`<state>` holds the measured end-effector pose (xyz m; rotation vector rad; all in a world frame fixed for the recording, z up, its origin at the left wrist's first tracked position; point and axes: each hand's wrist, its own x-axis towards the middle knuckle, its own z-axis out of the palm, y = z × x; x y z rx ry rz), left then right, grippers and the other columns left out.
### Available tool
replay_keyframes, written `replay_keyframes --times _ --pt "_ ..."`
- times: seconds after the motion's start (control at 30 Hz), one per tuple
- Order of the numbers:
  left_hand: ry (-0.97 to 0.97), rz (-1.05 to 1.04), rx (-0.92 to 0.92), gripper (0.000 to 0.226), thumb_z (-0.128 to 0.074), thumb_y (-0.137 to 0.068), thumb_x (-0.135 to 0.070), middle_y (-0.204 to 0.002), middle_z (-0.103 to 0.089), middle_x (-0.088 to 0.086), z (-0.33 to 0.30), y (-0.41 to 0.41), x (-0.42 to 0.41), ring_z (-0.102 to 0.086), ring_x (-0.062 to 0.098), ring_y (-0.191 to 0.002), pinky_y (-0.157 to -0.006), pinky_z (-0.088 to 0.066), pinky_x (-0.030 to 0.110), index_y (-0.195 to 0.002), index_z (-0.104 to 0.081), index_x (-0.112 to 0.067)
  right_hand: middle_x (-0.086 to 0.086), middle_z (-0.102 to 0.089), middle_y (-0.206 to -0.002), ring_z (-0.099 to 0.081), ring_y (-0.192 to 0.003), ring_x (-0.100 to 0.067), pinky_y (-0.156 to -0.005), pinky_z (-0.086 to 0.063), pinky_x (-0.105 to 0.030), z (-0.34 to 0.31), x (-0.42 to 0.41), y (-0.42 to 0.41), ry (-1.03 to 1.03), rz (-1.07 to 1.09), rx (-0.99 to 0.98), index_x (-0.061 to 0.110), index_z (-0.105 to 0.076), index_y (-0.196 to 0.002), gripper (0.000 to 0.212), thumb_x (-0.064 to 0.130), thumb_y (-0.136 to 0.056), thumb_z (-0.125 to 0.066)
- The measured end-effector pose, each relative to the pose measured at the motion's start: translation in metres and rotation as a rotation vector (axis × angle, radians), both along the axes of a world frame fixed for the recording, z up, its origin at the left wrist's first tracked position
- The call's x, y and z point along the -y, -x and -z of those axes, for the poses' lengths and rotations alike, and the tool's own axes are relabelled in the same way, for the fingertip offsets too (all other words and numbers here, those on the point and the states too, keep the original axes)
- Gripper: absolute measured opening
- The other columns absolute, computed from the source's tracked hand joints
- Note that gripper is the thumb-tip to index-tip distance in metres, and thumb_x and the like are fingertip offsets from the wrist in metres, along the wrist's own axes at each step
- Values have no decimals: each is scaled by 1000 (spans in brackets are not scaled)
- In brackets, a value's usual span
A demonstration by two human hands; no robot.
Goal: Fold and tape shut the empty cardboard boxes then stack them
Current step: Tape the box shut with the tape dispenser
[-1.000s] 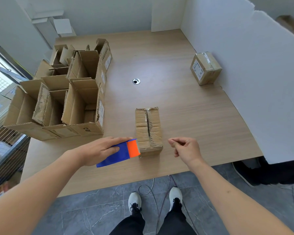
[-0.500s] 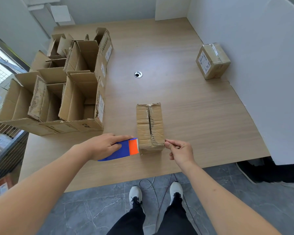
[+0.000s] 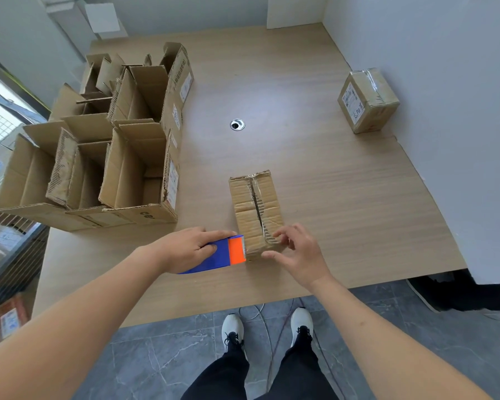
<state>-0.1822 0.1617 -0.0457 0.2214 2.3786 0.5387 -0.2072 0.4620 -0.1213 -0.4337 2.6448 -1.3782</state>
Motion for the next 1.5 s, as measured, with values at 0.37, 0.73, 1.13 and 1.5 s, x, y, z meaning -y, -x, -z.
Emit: replay_keyframes --times 0.37,0.73,1.13,1.5 --pt "-108 -71 63 52 -32 -108 -39 -118 -55 -2 14 -10 -8 -53 17 -105 -99 -42 44 -145 -19 -72 -1 -34 -145 -31 -137 -26 -115 -33 -44 -11 13 13 -440 -230 -73 33 -51 -121 44 34 -79 -67" --pt "-325 -140 77 53 -34 -110 -34 -150 -47 -19 23 -42 3 -46 9 -132 -112 -35 37 -151 -21 -64 4 36 -163 38 -147 -14 -123 16 -42 10 28 13 -669 -326 7 29 16 -161 77 67 -98 -5" --pt "-204 -88 43 53 -33 -106 -41 -148 -50 -13 21 -48 28 -49 15 -129 -109 -38 43 -149 -17 -68 4 42 -160 43 -144 -12 -124 16 -42 5 27 17 -685 -359 73 33 24 -156 74 65 -101 -13" --pt "-45 -185 86 48 -30 -110 -35 -138 -59 1 33 -33 -8 -56 22 -108 -90 -41 33 -156 -26 -47 2 44 -159 45 -143 -14 -124 15 -46 -3 31 14 -723 -353 85 31 25 -158 98 84 -91 -23"
